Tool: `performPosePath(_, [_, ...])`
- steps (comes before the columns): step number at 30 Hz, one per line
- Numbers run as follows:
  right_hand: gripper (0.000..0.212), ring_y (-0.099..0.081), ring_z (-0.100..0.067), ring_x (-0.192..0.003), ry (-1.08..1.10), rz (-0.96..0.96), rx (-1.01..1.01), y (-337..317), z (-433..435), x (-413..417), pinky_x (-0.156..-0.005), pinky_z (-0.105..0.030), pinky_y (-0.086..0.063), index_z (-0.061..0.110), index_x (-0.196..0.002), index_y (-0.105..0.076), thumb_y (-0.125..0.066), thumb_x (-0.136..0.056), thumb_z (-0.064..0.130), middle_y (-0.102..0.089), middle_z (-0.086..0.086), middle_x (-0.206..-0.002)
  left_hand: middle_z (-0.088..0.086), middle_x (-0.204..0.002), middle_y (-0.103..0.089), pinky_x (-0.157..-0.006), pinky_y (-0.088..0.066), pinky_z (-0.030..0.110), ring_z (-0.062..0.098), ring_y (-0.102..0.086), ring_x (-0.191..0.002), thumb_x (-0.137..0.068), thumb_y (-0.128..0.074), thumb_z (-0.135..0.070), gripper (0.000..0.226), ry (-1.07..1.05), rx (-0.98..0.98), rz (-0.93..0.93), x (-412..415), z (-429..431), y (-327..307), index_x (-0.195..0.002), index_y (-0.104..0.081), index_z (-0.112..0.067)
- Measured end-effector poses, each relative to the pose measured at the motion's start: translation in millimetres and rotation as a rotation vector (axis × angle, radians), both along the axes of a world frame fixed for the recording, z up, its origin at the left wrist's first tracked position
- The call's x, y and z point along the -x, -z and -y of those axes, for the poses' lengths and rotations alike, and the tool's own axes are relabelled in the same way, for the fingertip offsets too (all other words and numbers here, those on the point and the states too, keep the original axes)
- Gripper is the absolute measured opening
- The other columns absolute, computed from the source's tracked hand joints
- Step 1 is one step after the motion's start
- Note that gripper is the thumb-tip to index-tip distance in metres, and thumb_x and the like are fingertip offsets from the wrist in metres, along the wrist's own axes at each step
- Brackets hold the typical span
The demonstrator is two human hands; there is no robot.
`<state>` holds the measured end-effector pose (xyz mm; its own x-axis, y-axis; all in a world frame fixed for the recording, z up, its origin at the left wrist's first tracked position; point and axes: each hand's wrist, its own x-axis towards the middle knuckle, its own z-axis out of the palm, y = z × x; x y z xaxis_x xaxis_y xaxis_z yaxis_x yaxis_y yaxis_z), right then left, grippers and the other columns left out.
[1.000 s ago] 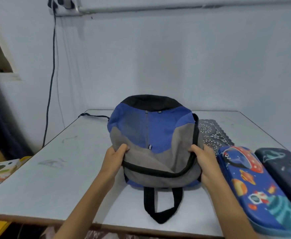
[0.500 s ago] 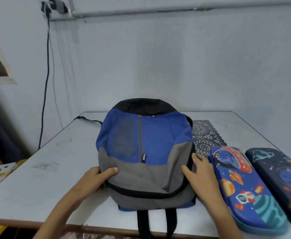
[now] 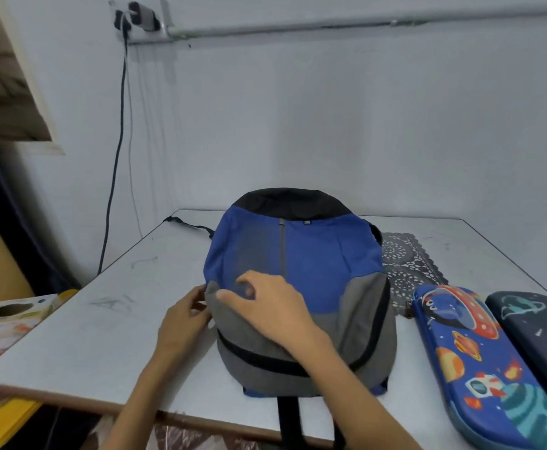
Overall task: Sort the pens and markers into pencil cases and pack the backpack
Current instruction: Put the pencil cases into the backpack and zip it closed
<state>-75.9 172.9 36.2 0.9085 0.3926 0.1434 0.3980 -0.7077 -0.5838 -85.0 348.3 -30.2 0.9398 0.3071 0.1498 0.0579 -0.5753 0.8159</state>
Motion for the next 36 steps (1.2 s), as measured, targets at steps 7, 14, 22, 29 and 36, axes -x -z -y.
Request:
performPosePath(7, [0.032, -0.046, -0.022, -0.074, 0.049, -0.115, 0.033, 25, -37, -44, -0.061, -0.031, -0.032, 0.017, -0.07, -0.042, -0.051, -0.089, 0.041, -0.047, 0.0, -0.075, -0.029, -0.108, -0.057, -0.081, -0.038, 0.002, -0.016, -0.054, -0.098, -0.082, -0.044, -0.04, 0.049, 0.118, -0.099, 0.075, 2, -5, 15, -0.13, -0.048, -0.038])
performPosePath(14, [0.027, -0.039, -0.015, -0.066, 0.08, -0.368, -0.348, 45, -25, -65, -0.064, -0.031, -0.032, 0.016, -0.064, -0.042, -0.053, -0.086, 0.026, -0.042, 0.0, -0.066, -0.012, -0.094, -0.069, -0.081, -0.048, 0.028, 0.006, -0.062, -0.085, -0.076, -0.051, -0.038, 0.035, -0.006, -0.138, 0.138, -9, -6, 19, -0.1, -0.071, -0.023])
performPosePath(22, [0.028, -0.043, -0.016, -0.07, 0.086, -0.33, -0.369, 53, -25, -68, -0.066, -0.034, -0.034, 0.017, -0.065, -0.044, -0.052, -0.088, 0.03, -0.045, 0.0, -0.068, -0.01, -0.083, -0.068, -0.067, -0.035, 0.013, 0.009, -0.062, -0.082, -0.086, -0.069, -0.026, 0.006, -0.11, -0.197, 0.137, -10, -4, 25, -0.086, -0.07, -0.019])
performPosePath(29, [0.056, -0.062, -0.015, -0.086, 0.06, -0.261, -0.342, 54, -26, -65, -0.074, -0.034, -0.048, 0.012, -0.082, -0.068, -0.062, -0.077, 0.067, -0.069, -0.004, -0.087, -0.008, -0.073, -0.064, -0.061, -0.036, 0.025, 0.015, -0.06, -0.072, -0.09, -0.063, -0.02, 0.007, -0.186, -0.303, 0.188, -6, -1, 24, -0.084, -0.065, -0.019])
performPosePath(36, [0.043, -0.052, -0.016, -0.068, 0.061, -0.242, -0.29, 55, -31, -66, -0.065, -0.036, -0.042, 0.02, -0.054, -0.051, -0.067, -0.079, 0.051, -0.048, 0.003, -0.058, -0.004, -0.079, -0.067, -0.068, -0.039, 0.031, 0.017, -0.061, -0.073, -0.089, -0.063, -0.019, 0.007, -0.223, -0.304, 0.272, 1, 1, 20, -0.083, -0.063, -0.016])
